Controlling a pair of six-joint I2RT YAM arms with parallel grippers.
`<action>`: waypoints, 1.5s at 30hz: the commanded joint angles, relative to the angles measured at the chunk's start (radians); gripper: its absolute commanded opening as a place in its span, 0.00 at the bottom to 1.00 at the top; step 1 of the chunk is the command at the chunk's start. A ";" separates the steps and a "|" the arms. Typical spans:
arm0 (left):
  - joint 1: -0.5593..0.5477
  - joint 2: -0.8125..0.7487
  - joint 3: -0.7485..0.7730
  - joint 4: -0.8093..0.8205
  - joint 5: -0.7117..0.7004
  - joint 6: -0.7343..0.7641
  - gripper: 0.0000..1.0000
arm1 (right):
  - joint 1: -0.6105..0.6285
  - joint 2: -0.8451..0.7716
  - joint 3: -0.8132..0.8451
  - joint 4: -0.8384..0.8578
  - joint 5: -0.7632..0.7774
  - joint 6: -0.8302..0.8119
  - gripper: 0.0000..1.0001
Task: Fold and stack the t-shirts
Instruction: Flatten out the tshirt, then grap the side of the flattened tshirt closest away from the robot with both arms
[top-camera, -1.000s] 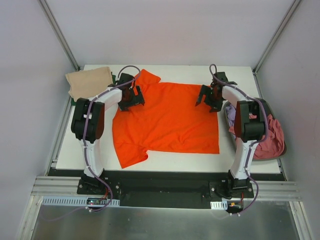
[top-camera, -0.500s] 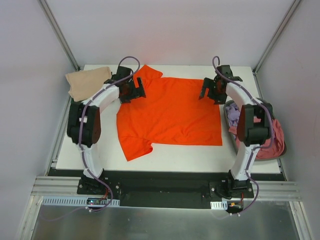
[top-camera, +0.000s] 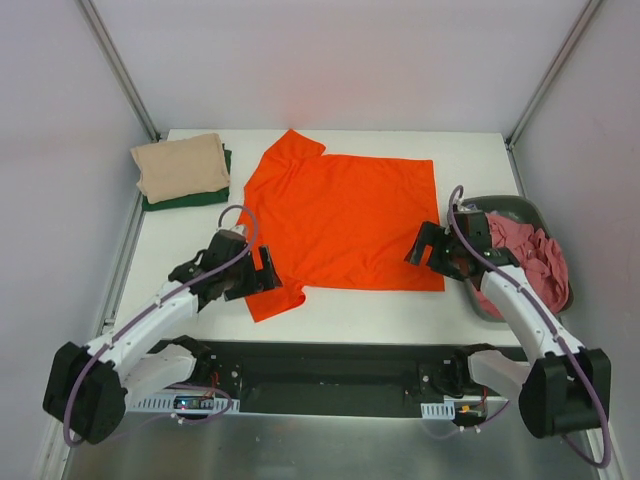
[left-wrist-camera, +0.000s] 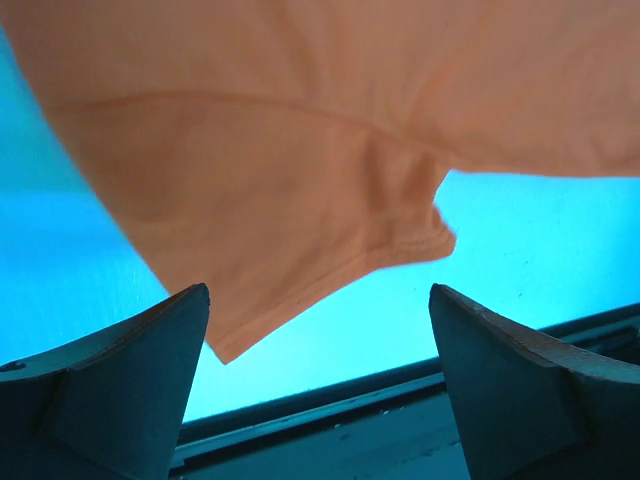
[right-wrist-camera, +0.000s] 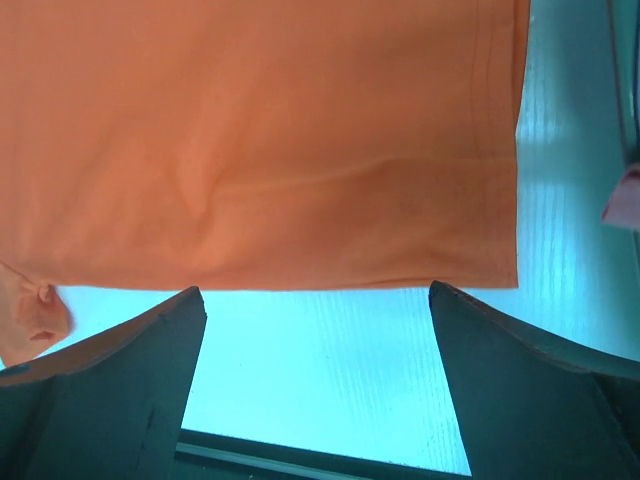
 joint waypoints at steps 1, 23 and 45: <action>-0.033 -0.129 -0.111 -0.023 0.007 -0.119 0.88 | -0.001 -0.125 -0.038 0.033 -0.017 0.043 0.96; -0.091 0.049 -0.191 -0.051 -0.122 -0.246 0.35 | -0.005 -0.119 -0.090 0.026 0.018 0.038 0.96; -0.091 -0.202 -0.147 -0.316 -0.357 -0.291 0.00 | 0.149 -0.211 -0.076 -0.224 0.235 0.007 0.96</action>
